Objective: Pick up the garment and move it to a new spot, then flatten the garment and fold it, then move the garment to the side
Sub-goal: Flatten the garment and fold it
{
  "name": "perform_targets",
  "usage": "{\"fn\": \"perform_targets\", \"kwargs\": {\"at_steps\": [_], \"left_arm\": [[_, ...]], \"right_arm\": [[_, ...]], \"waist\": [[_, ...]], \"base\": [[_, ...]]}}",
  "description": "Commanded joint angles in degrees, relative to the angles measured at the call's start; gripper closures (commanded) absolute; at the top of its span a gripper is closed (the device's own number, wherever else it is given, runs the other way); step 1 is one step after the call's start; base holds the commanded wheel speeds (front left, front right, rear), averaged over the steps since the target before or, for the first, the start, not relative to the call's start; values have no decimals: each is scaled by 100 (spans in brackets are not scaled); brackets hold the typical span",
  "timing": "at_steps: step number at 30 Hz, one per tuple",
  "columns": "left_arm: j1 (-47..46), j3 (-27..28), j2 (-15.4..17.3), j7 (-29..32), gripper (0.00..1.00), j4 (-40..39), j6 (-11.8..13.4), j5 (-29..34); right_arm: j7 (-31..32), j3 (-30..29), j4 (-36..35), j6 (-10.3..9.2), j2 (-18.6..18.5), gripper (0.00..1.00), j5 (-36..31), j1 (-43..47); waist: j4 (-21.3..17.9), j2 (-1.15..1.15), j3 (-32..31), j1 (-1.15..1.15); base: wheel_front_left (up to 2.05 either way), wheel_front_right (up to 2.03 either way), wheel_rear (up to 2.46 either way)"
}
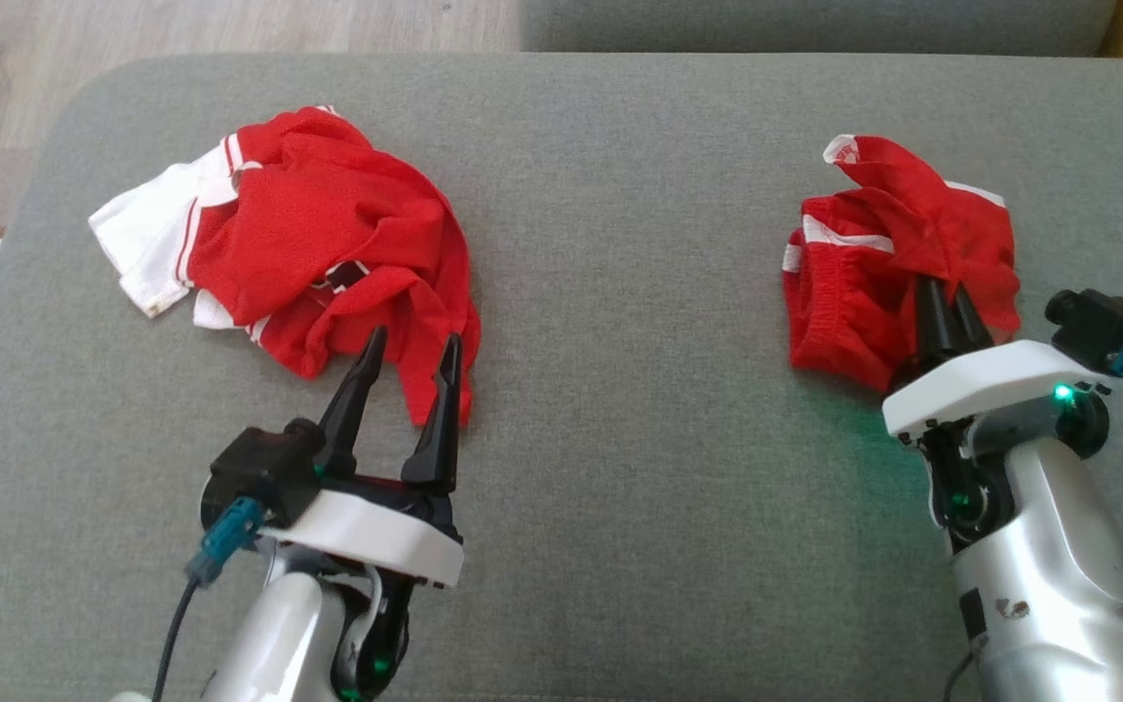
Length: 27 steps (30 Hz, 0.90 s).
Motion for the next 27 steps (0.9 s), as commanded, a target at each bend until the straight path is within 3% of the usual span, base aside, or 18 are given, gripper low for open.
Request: {"fn": "perform_targets", "kwargs": {"at_steps": [1, 16, 17, 18, 27], "left_arm": [[-112, 213, 44, -28, 0, -201, -15, 27], [-62, 193, 44, -28, 0, -198, 4, 28], [-63, 185, 44, -28, 0, -191, 6, 27], [-67, 178, 44, -28, 0, -184, 8, 25], [-43, 189, 44, -28, 0, -154, 33, 16]], "right_arm": [[-65, 192, -231, -5, -28, 100, 50, -34], [-58, 1285, -33, -5, -302, 100, 268, 47], [-66, 1352, 16, -5, -322, 80, 257, 45], [-67, 1435, 65, -5, -342, 0, 238, 46], [83, 2106, 494, -5, -464, 0, 159, 74]], "waist": [[14, 0, -4, 0], [67, 0, 6, 0], [72, 0, 4, 0], [78, 0, 0, 0], [52, 0, -49, 0]], "base": [[0, 0, 0], [0, 0, 0], [0, 0, 0], [0, 0, 0], [0, 0, 0]]}}
